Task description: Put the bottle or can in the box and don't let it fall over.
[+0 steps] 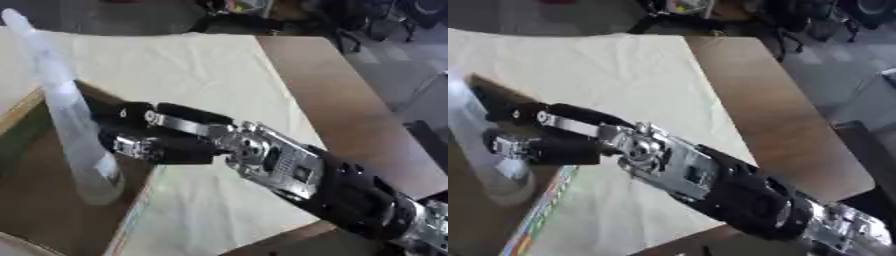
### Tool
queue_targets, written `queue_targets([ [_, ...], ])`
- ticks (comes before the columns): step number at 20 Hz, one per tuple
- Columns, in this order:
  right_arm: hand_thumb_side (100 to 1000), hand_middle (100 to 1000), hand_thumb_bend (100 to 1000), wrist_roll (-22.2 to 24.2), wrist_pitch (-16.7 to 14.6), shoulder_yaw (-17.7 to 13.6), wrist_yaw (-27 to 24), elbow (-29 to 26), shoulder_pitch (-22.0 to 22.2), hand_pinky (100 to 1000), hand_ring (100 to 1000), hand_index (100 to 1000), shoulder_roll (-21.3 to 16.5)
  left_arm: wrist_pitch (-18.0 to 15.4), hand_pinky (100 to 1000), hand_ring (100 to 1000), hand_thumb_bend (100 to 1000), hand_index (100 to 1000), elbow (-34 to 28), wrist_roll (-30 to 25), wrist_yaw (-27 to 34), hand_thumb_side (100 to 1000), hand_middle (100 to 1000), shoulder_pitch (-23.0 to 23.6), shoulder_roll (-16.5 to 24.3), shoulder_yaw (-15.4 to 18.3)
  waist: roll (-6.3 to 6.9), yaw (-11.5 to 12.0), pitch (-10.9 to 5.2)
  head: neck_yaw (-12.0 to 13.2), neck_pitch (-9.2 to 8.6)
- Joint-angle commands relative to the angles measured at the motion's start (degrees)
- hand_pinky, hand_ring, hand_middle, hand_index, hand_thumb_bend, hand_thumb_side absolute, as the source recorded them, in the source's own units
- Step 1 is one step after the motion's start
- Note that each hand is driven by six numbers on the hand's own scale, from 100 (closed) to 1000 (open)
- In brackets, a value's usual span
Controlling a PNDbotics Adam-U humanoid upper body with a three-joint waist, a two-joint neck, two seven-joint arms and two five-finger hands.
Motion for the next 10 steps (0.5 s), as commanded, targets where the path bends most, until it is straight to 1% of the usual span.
queue_targets([
  [1,1000,1000,100,1.09,0.26,-1.43,1.32,-1.36,-0.10,1000,1000,979,-2.09,-0.21,1000,1000,401,725,-0.96,-0.10,-0.18,565,1000,-0.19,2.70,0.65,0.79,-0.25,-1.30,-0.03,-0.27],
  [5,1000,1000,100,1.41,0.07,-1.89,1.72,-1.36,0.57,1000,1000,979,-2.67,-0.22,1000,1000,399,725,-1.00,-0.10,-0.29,566,1000,0.03,2.78,0.66,0.91,-0.57,-1.45,0.14,-0.25],
  [10,1000,1000,100,0.35,-1.43,-3.21,1.29,-1.36,1.63,1000,1000,979,-3.32,-0.32,1000,1000,399,725,-1.04,-0.13,-0.45,567,1000,0.57,2.78,0.72,1.09,-1.01,-1.62,1.24,-0.59],
])
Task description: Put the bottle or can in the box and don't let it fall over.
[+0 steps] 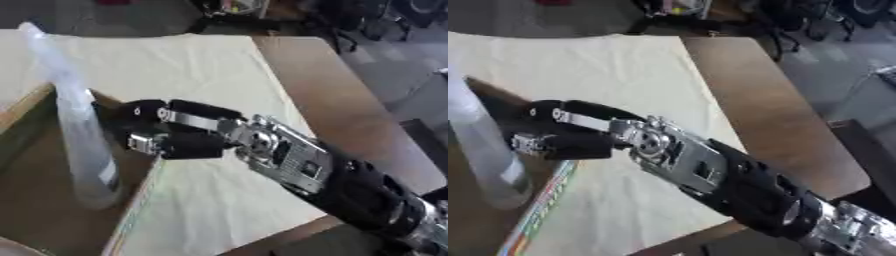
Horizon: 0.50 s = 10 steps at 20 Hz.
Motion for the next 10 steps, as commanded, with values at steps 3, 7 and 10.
queue_targets([
  [3,920,1000,100,-1.65,-2.38,-2.64,-0.71,-1.35,0.91,1000,1000,977,-2.34,-0.26,1000,1000,399,725,-1.16,0.00,-0.25,567,1000,0.12,2.27,0.76,0.87,-0.50,-1.28,1.91,-0.98],
  [7,829,1000,100,-3.49,-5.30,-4.61,-2.38,-1.35,3.14,1000,1000,976,-3.28,-0.31,1000,1000,399,726,-1.52,0.05,-0.28,566,1000,0.37,2.14,0.76,1.14,-0.93,-1.36,4.54,-1.90],
  [10,631,1000,100,-5.56,-8.83,-7.09,-4.20,-1.35,5.53,1000,1000,974,-4.18,-0.36,1000,1000,399,726,-1.80,0.17,-0.35,567,1000,0.79,1.90,0.80,1.58,-1.49,-1.39,8.39,-3.61],
])
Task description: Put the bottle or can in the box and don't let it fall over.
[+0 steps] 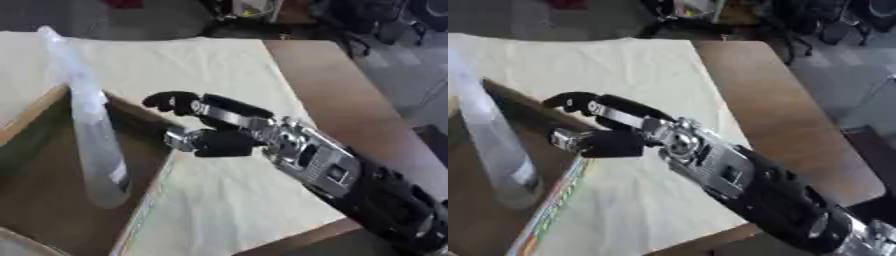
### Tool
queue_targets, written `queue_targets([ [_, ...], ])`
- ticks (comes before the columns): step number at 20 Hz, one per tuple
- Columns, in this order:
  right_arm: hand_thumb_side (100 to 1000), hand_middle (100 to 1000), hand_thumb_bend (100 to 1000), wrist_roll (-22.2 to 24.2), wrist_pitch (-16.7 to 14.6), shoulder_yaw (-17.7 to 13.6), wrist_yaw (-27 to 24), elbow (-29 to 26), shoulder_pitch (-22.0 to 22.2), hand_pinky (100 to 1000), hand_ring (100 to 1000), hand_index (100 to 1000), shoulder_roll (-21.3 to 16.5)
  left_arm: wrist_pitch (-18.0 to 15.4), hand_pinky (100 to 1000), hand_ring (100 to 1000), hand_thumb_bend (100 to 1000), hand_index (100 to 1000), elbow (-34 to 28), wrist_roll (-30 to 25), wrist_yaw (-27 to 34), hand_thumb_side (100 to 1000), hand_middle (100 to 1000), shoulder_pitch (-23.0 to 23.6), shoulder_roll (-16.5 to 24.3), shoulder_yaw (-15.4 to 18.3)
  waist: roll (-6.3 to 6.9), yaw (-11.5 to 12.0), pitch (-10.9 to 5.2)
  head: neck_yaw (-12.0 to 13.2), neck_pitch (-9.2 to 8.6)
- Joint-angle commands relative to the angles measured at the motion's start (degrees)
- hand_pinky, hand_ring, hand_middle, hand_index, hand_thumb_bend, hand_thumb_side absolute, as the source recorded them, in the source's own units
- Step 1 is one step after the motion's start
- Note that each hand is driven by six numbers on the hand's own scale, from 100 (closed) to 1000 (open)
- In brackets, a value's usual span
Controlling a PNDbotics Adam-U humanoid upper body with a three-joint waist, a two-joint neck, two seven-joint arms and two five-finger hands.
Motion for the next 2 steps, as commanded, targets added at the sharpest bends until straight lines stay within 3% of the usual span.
queue_targets([
  [1,608,1000,100,-2.11,-3.83,-3.36,-2.10,-1.34,1.22,1000,1000,974,-2.61,-0.30,1000,1000,399,726,-1.48,0.13,-0.15,567,1000,0.00,1.79,0.65,0.94,-0.32,-1.28,3.64,-2.34],
  [2,517,1000,100,-2.95,-5.21,-4.37,-2.98,-1.34,1.98,1000,1000,970,-2.88,-0.32,1000,1000,399,726,-1.60,0.14,-0.16,566,1000,0.11,1.63,0.62,1.15,-0.56,-1.29,5.06,-3.23],
])
